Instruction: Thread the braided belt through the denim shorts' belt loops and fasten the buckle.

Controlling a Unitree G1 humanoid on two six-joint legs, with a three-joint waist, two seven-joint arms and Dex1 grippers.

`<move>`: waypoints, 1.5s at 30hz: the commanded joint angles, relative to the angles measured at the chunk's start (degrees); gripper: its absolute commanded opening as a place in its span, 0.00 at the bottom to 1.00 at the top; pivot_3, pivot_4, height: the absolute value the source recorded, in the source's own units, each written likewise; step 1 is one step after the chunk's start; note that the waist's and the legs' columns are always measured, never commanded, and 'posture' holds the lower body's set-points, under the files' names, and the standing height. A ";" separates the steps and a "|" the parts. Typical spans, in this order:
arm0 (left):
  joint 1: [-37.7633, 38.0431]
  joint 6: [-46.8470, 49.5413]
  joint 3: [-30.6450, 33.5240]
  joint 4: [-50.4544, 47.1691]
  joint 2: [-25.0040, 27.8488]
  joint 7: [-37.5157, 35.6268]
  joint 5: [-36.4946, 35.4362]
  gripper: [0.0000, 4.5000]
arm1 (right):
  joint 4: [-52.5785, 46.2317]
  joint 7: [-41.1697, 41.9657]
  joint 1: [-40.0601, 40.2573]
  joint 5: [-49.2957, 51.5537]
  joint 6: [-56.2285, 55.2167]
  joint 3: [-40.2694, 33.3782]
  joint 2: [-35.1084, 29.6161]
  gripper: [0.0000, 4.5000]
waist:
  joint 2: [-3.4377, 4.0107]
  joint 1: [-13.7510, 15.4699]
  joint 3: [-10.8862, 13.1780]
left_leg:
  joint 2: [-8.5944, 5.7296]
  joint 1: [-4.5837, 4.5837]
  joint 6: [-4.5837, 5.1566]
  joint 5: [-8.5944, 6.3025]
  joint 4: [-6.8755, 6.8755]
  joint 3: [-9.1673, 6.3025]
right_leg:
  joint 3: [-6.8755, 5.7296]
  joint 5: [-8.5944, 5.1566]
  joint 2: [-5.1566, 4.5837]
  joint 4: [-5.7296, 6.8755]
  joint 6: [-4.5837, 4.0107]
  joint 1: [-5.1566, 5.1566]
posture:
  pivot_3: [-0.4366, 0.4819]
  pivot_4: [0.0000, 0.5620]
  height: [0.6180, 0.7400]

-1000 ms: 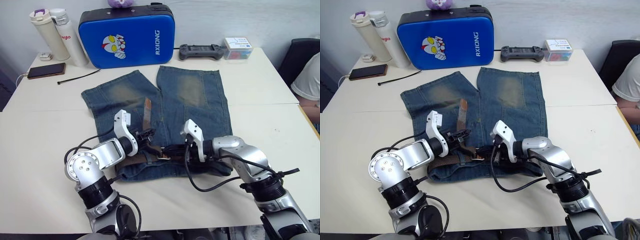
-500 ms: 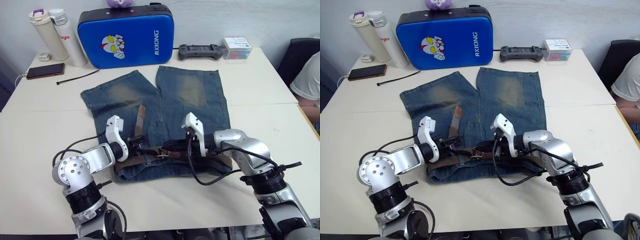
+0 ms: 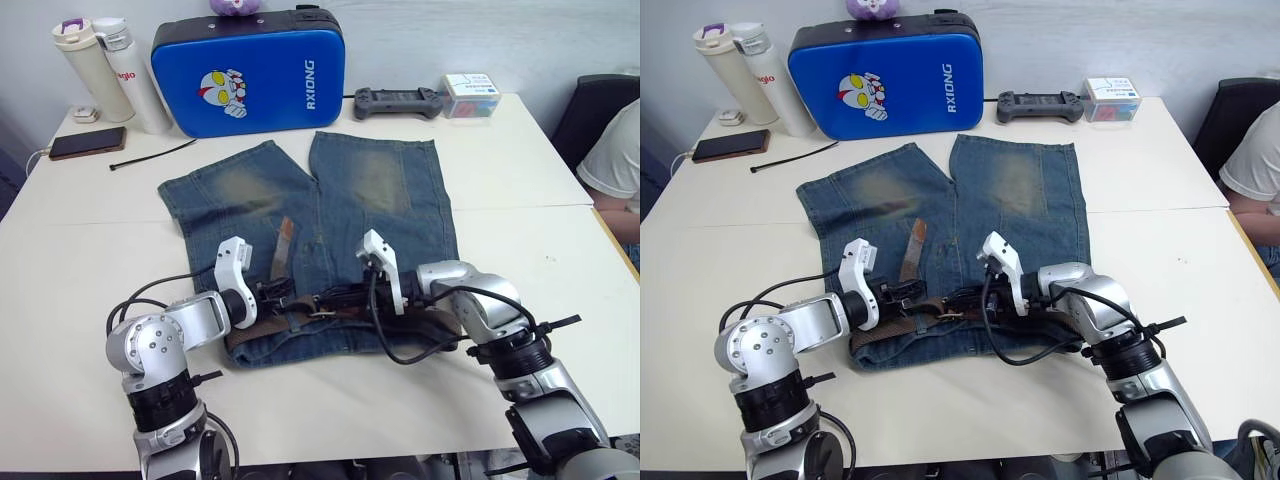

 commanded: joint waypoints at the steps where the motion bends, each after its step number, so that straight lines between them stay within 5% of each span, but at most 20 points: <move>1: 0.63 -0.32 -0.87 -1.40 0.29 -1.12 0.33 0.00 | -0.44 1.76 -1.38 0.80 -0.18 -0.43 0.50 0.01 | 0.00 -0.22 0.00 | 0.00 0.00 0.00 0.00 0.00 0.00 | 0.00 0.00 -0.01 0.00 0.00 0.00 | 0.48 0.27 1.00; 33: 2.17 -0.02 -0.49 -4.07 -3.59 -1.06 2.79 0.00 | 7.65 3.44 -3.78 -12.39 -1.33 10.78 -0.40 0.01 | -0.03 -0.43 -0.09 | 0.01 0.15 -0.01 -0.02 -0.01 -0.03 | -0.02 0.00 -0.01 -0.04 0.00 0.13 | 0.48 0.27 1.00; 45: 1.48 0.29 -0.11 -3.70 -3.16 -1.46 2.75 0.00 | 0.00 2.00 -4.04 -15.17 4.29 13.73 -5.78 0.01 | -0.01 -0.21 -0.70 | 0.02 0.20 -0.02 -0.05 -0.02 -0.07 | -0.04 0.00 -0.03 -0.11 0.00 0.24 | 0.48 0.27 1.00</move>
